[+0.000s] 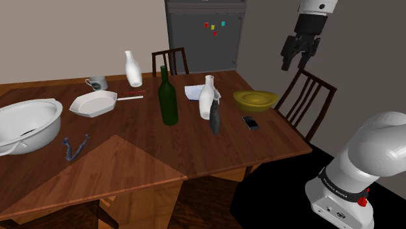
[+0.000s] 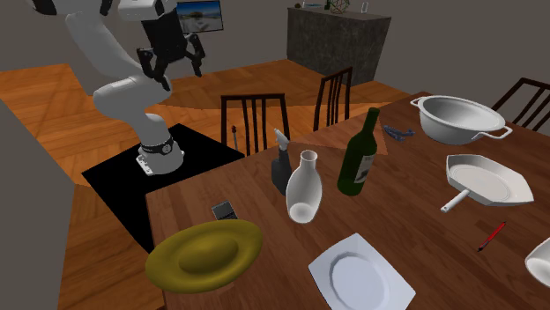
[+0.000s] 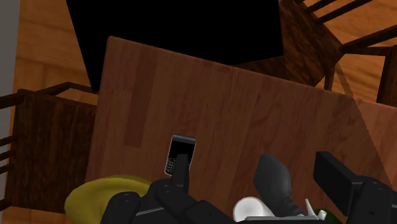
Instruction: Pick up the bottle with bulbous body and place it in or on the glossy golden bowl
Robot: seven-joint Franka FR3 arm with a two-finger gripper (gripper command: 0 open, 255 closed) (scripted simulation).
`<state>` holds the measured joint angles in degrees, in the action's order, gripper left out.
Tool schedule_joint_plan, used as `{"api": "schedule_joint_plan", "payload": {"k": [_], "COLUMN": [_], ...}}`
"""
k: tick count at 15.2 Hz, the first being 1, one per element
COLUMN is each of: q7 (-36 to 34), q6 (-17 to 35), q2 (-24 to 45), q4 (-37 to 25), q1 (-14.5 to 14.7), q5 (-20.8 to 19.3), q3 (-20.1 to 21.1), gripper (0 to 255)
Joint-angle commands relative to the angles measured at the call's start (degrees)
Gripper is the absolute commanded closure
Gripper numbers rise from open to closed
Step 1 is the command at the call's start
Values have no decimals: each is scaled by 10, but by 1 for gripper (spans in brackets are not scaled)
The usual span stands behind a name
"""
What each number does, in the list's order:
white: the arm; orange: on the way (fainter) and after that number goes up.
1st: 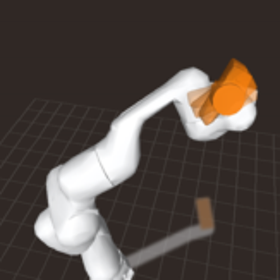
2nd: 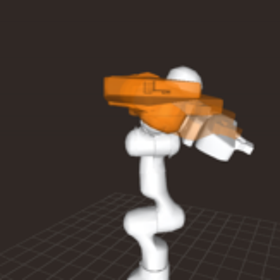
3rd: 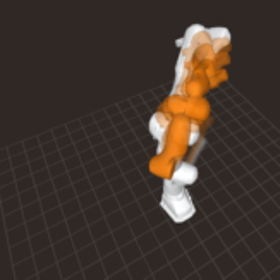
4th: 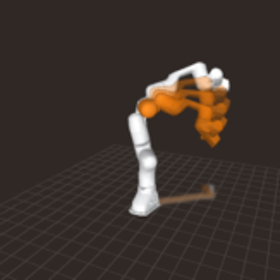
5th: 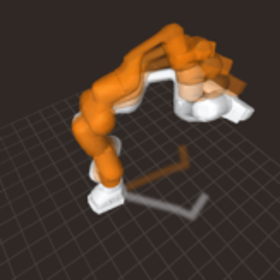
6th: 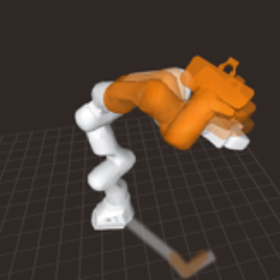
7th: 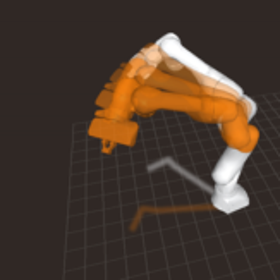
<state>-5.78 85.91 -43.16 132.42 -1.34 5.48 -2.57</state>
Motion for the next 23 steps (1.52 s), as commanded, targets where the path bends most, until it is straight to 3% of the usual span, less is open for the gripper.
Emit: {"api": "schedule_joint_plan", "payload": {"k": [1, 12, 23], "q7": [0, -40, -92], "q6": [0, 161, 248], "q2": [0, 206, 437], "q4": [0, -69, -232], "q1": [0, 13, 23], "q5": [0, 1, -38], "q3": [0, 48, 79], "gripper": [0, 0, 0]}}
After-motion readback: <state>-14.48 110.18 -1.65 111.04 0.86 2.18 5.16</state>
